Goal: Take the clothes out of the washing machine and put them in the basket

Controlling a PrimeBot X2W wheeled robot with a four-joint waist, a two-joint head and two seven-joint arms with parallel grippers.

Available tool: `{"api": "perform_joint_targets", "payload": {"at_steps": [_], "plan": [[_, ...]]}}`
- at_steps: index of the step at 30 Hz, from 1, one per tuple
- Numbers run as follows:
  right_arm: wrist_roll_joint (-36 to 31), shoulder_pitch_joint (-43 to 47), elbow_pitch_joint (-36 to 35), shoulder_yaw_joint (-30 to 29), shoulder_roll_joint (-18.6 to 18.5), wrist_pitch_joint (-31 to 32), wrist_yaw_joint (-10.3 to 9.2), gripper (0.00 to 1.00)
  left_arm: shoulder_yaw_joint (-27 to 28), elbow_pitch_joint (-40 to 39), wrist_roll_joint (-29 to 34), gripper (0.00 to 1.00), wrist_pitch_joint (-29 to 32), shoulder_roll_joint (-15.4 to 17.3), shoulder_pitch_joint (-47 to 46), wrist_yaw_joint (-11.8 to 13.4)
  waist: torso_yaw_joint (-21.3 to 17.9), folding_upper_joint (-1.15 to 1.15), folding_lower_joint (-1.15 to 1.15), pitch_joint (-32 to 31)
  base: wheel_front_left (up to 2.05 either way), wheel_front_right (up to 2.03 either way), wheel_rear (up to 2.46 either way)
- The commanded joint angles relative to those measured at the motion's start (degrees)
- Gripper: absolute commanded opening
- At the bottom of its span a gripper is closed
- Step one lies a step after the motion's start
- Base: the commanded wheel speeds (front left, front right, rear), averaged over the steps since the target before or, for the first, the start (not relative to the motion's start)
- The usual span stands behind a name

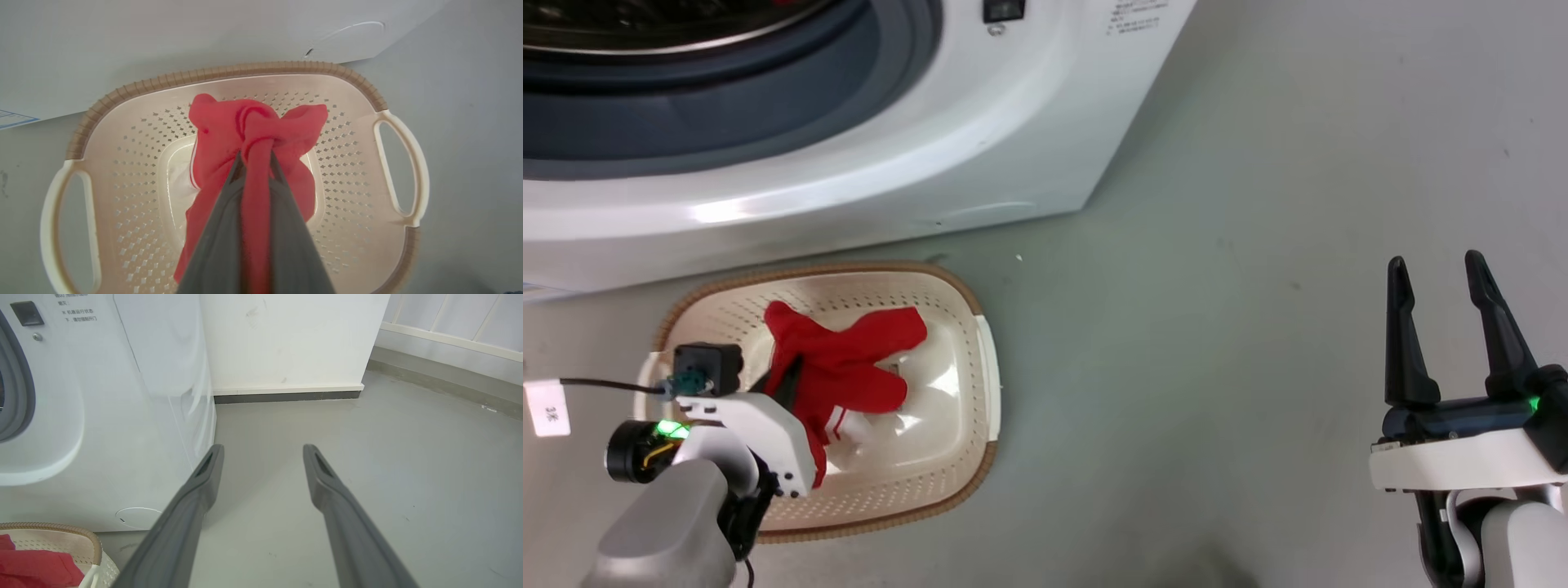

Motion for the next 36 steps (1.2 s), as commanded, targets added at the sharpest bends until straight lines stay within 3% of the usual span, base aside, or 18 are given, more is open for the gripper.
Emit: {"api": "perform_joint_targets", "payload": {"at_steps": [1, 13, 23, 24, 25, 36], "plan": [[0.5, -1.2, -0.7, 0.1, 0.1, -0.1, -0.06, 1.00, -0.1, 2.3, 0.2, 0.00, -0.6, -0.5, -2.0, -0.5, -2.3, 0.00, -0.01, 3.2, 0.00, 0.00, 0.00], [1.1, -2.4, -1.6, 0.3, 0.1, -0.1, -0.06, 1.00, -0.5, 15.8, 1.0, 0.00, -2.9, -3.1, -10.3, -1.8, -3.8, 0.00, -0.01, 9.2, 0.00, 0.00, 0.00], [1.2, -3.2, -1.6, 1.0, 0.1, -0.1, -0.06, 1.00, 0.2, 19.4, 1.5, 0.00, -3.3, -4.7, -12.5, -2.0, -4.0, 0.00, -0.01, 10.7, 0.00, 0.00, 0.00], [1.2, -3.2, -1.5, 1.1, 0.1, -0.1, -0.06, 1.00, 0.5, 19.6, 1.3, 0.04, -3.3, -4.9, -12.3, -2.0, -4.0, 0.00, -0.01, 10.6, 0.00, 0.00, 0.00], [1.2, -3.2, -1.3, 1.1, 0.1, -0.1, -0.06, 1.00, 0.8, 19.8, 1.1, 1.00, -3.3, -5.2, -12.0, -2.0, -3.9, 0.00, -0.01, 10.3, 0.00, 0.00, 0.00], [0.6, -2.4, 0.4, 0.4, 0.1, -0.1, -0.06, 1.00, 2.5, 17.3, 2.1, 1.00, -3.3, -5.5, -8.5, -2.1, -2.0, 0.00, -0.01, 3.2, 0.00, 0.00, 0.00]]}}
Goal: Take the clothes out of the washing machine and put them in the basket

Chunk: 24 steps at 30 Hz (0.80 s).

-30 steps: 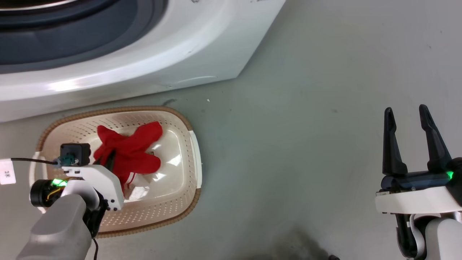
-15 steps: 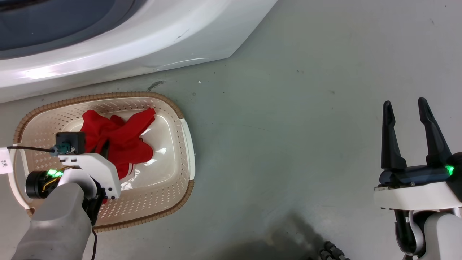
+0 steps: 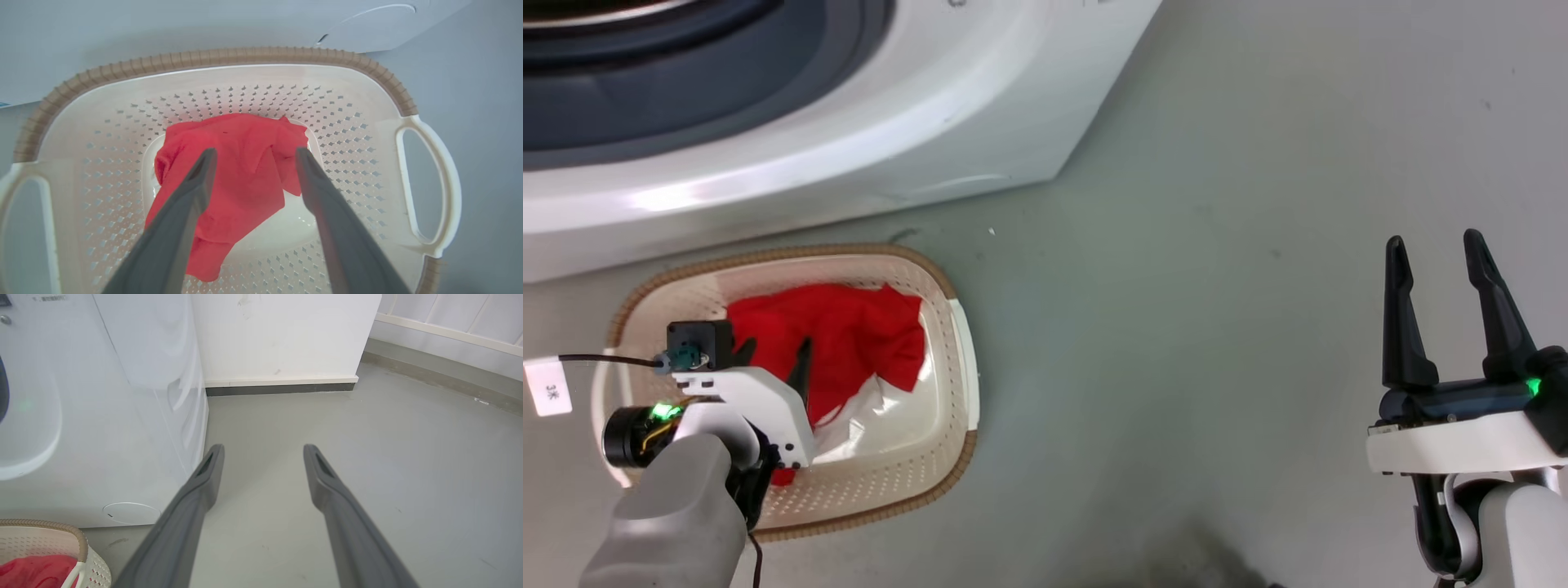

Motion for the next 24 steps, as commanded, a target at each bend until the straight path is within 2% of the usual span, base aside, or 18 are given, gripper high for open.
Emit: {"api": "perform_joint_targets", "payload": {"at_steps": [1, 7, 14, 24], "plan": [[-0.4, 0.0, 0.5, -0.2, 0.1, -0.1, -0.06, 1.00, 0.9, -1.8, 0.7, 1.00, -0.2, 0.5, 1.1, 0.0, 1.4, 0.00, 0.00, -3.1, 0.00, 0.00, 0.00], [-1.2, 1.0, 1.9, -1.3, 0.1, -0.1, -0.06, 1.00, 4.1, -8.7, 3.7, 1.00, -0.2, 0.8, 3.8, 0.0, 3.4, 0.00, 0.00, -8.1, 0.00, 0.00, 0.00], [-2.0, 1.7, 3.6, -3.0, 0.1, -0.1, -0.06, 1.00, 12.8, -21.9, 9.8, 1.00, -0.2, 0.2, 9.9, 0.7, 6.0, 0.00, 0.00, -14.2, 0.00, 0.00, 0.00], [-2.4, 3.8, 4.2, -4.0, 0.1, -0.1, -0.06, 1.00, 26.6, -40.6, 19.6, 1.00, -0.2, -4.7, 21.3, 0.4, 8.4, 0.00, 0.00, -18.6, 0.00, 0.00, 0.00]]}}
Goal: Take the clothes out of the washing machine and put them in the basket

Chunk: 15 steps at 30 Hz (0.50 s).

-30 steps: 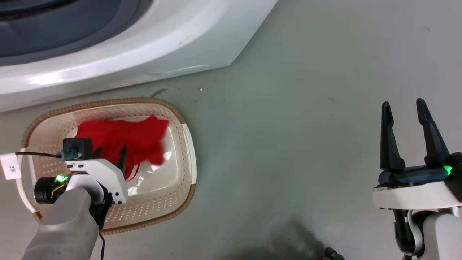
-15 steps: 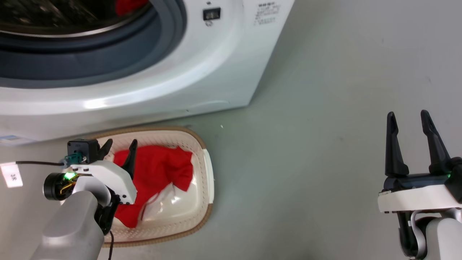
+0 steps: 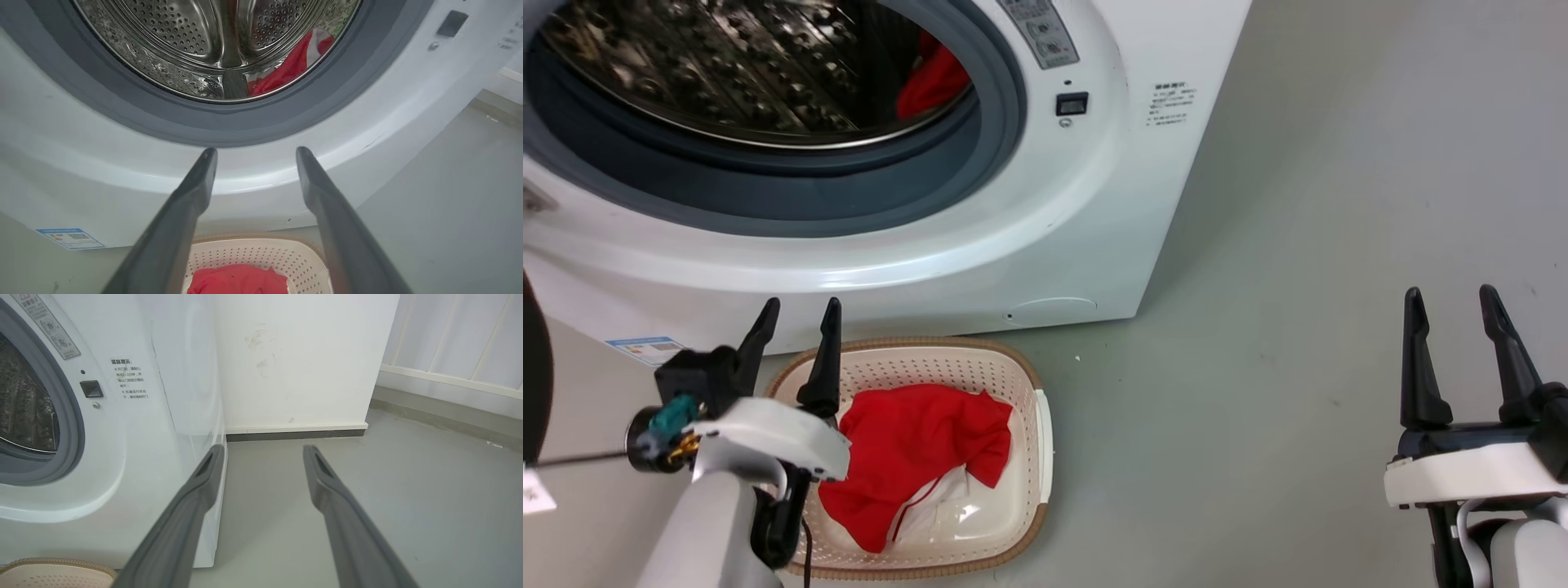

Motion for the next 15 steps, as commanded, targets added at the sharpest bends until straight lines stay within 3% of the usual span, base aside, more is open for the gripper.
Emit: {"api": "perform_joint_targets", "payload": {"at_steps": [1, 10, 15], "plan": [[0.1, 0.8, 0.0, -0.1, 0.1, -0.1, -0.06, 1.00, 1.3, -1.8, 0.9, 1.00, -0.1, -0.9, 1.8, -0.2, 0.5, 0.00, 0.01, -0.7, 0.00, 0.00, 0.00], [0.9, 0.6, -0.7, 0.3, 0.1, -0.1, -0.06, 1.00, 4.9, -10.3, 4.6, 1.00, -0.1, -3.7, 5.7, -0.6, 0.0, 0.00, 0.01, 0.7, 0.00, 0.00, 0.00], [2.2, -1.6, -1.2, 1.2, 0.1, -0.1, -0.06, 1.00, -0.5, -12.6, 0.4, 1.00, 0.0, 1.6, -3.3, -0.7, -2.7, 0.00, 0.01, 7.9, 0.00, 0.00, 0.00]]}}
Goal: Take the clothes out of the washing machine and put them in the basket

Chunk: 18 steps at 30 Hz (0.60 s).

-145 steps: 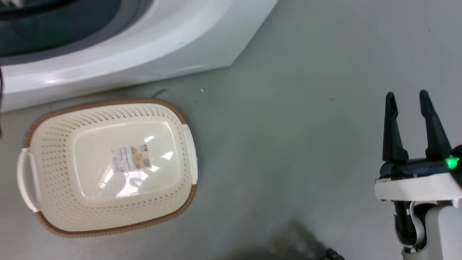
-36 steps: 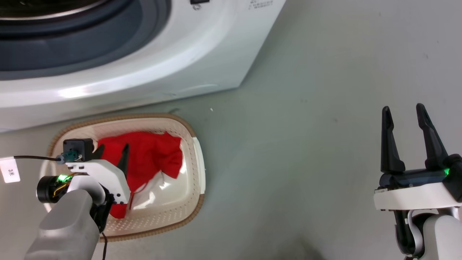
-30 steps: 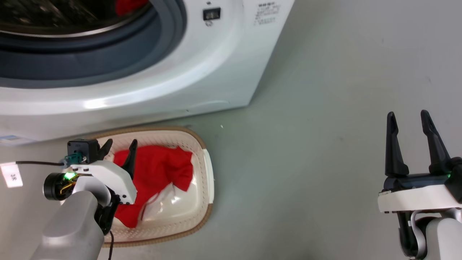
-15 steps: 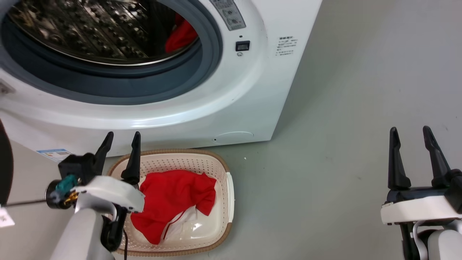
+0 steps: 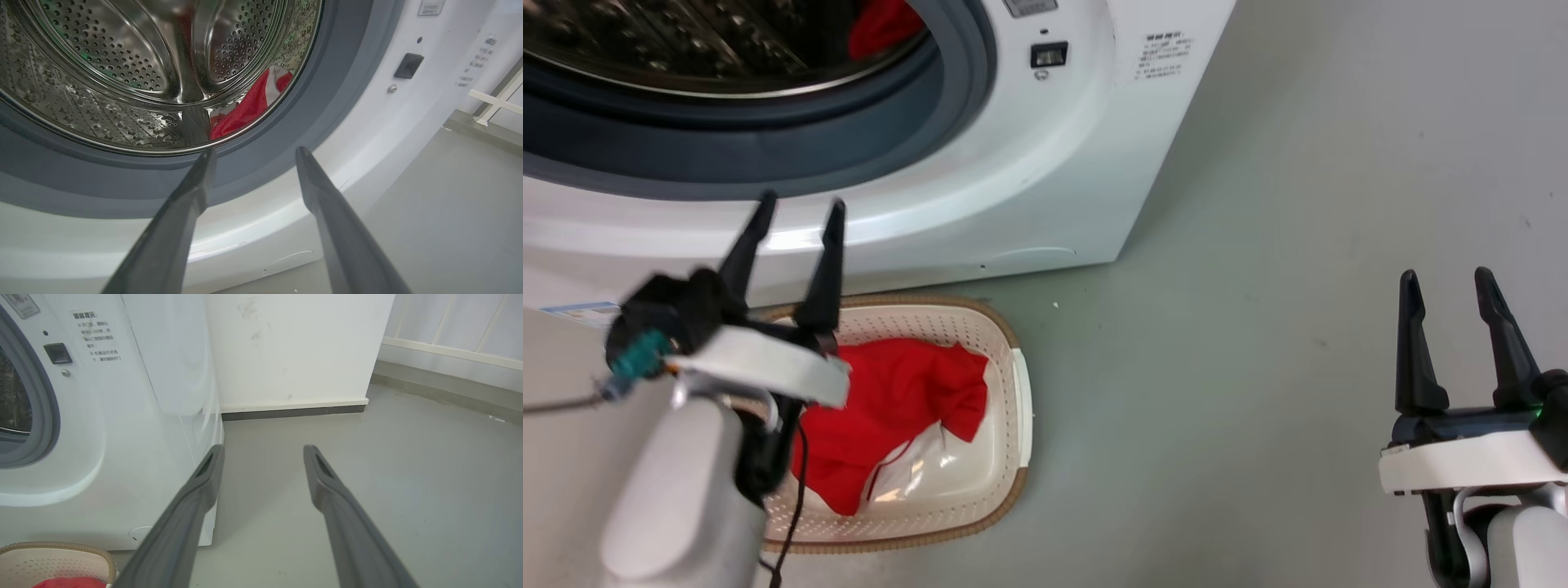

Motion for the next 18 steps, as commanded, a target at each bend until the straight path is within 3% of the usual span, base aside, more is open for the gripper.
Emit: {"api": "perform_joint_targets", "payload": {"at_steps": [1, 7, 15, 18], "plan": [[0.6, -1.1, -0.3, 0.3, 0.1, -0.1, -0.06, 1.00, 0.0, 1.0, -1.8, 1.00, 0.4, 1.3, -3.1, -0.1, -1.4, 0.00, 0.00, 2.5, 0.00, 0.00, 0.00], [1.8, -2.6, -0.9, 1.1, 0.1, -0.1, -0.06, 1.00, -0.2, 2.9, -7.0, 1.00, 7.1, 5.1, -15.4, -0.1, -3.9, 0.00, 0.00, 8.0, 0.00, 0.00, 0.00], [4.9, -4.5, -1.8, 3.7, 0.1, -0.1, -0.06, 1.00, 0.8, 9.8, -11.0, 1.00, 24.7, 10.9, -34.8, 0.1, -8.4, 0.00, 0.00, 15.2, 0.00, 0.00, 0.00], [6.1, -5.1, -2.2, 4.5, 0.1, -0.1, -0.06, 1.00, 1.6, 13.4, -12.2, 1.00, 30.5, 12.0, -43.4, 1.5, -10.2, 0.00, 0.00, 17.7, 0.00, 0.00, 0.00]]}}
